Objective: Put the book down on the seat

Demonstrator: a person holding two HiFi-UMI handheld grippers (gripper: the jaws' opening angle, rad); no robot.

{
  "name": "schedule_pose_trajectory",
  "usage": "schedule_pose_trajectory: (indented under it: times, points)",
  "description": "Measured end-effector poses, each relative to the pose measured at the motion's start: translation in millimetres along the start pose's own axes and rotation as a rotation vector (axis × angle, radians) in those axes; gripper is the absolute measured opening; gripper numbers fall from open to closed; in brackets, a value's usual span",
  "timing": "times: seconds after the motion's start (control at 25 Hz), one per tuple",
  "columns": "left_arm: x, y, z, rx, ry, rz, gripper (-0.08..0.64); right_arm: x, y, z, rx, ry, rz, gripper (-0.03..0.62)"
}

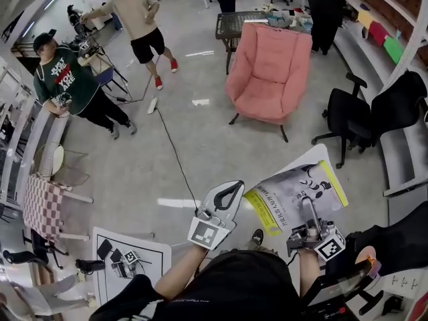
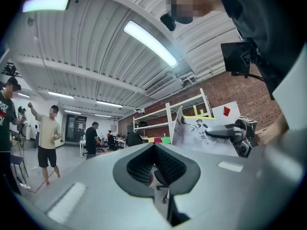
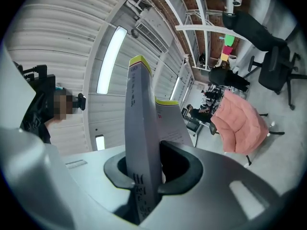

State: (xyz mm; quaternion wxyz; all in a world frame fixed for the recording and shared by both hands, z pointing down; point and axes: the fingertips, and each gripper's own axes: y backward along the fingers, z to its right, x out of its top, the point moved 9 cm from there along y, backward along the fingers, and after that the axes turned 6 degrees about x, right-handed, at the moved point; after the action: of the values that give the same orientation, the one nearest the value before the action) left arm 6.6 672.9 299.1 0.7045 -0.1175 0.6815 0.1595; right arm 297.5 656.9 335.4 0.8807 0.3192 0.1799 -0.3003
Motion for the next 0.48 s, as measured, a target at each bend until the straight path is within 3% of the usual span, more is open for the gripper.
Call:
schedule_pose_trajectory:
  times: [0.24, 0.48]
  points:
    - [-2, -42, 0, 0.034, -0.006, -0.007, -0.003, 30, -17, 36, 0.002, -0.021, -0.022, 0.097]
    - [-11, -69, -29, 0.048, 0.004, -0.031, -0.003, 33, -44, 68, -0.004, -0.065, -0.013, 0.097]
